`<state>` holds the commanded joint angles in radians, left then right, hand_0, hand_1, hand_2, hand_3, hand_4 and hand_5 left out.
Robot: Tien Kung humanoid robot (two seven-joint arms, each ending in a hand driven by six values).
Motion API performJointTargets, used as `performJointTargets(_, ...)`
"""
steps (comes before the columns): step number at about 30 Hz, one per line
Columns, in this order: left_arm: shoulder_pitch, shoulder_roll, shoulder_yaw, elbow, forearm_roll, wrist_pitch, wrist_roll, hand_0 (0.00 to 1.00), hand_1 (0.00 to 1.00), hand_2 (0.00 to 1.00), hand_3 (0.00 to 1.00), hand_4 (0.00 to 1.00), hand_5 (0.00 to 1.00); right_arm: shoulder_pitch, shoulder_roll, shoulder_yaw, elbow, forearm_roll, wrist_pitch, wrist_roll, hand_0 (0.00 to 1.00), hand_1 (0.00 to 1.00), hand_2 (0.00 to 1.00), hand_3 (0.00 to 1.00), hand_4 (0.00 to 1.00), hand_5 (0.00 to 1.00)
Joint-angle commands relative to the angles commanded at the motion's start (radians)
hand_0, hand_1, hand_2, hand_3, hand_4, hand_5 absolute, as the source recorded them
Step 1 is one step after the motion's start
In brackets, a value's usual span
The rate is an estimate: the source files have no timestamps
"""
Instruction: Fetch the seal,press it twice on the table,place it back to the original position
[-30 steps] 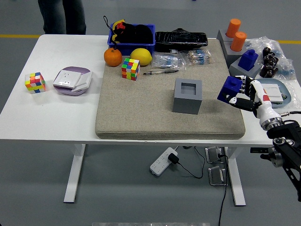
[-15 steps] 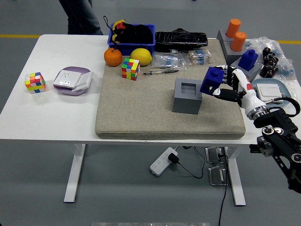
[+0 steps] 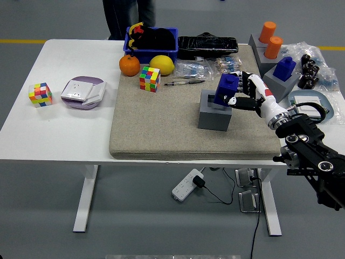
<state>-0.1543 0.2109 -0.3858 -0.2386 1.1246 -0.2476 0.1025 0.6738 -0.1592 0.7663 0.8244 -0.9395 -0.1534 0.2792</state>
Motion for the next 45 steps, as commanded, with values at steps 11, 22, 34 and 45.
performJointTargets(11, -0.006, 0.003, 0.011, -0.001, -0.003, 0.001, 0.000, 0.822, 0.788, 0.751, 0.814, 0.711, 0.350, 0.059, 0.033, -0.057, -0.078, 0.034, 0.015, 0.011, 0.531, 0.344, 0.354, 0.358, 0.623, 0.002)
performJointTargets(22, -0.010, 0.004, 0.015, -0.001, -0.002, 0.002, -0.001, 0.822, 0.787, 0.751, 0.813, 0.711, 0.350, 0.080, 0.038, -0.088, -0.114, 0.043, 0.026, 0.022, 0.534, 0.346, 0.355, 0.363, 0.625, 0.002)
performJointTargets(34, -0.010, 0.003, 0.014, -0.002, 0.003, 0.003, -0.003, 0.822, 0.788, 0.751, 0.813, 0.711, 0.349, 0.092, 0.048, -0.108, -0.168, 0.052, 0.031, 0.035, 0.539, 0.348, 0.356, 0.366, 0.628, 0.002)
performJointTargets(45, -0.014, 0.003, 0.019, -0.001, 0.003, 0.004, -0.003, 0.822, 0.788, 0.752, 0.813, 0.712, 0.349, 0.104, 0.054, -0.129, -0.193, 0.062, 0.034, 0.043, 0.540, 0.350, 0.356, 0.366, 0.630, 0.002)
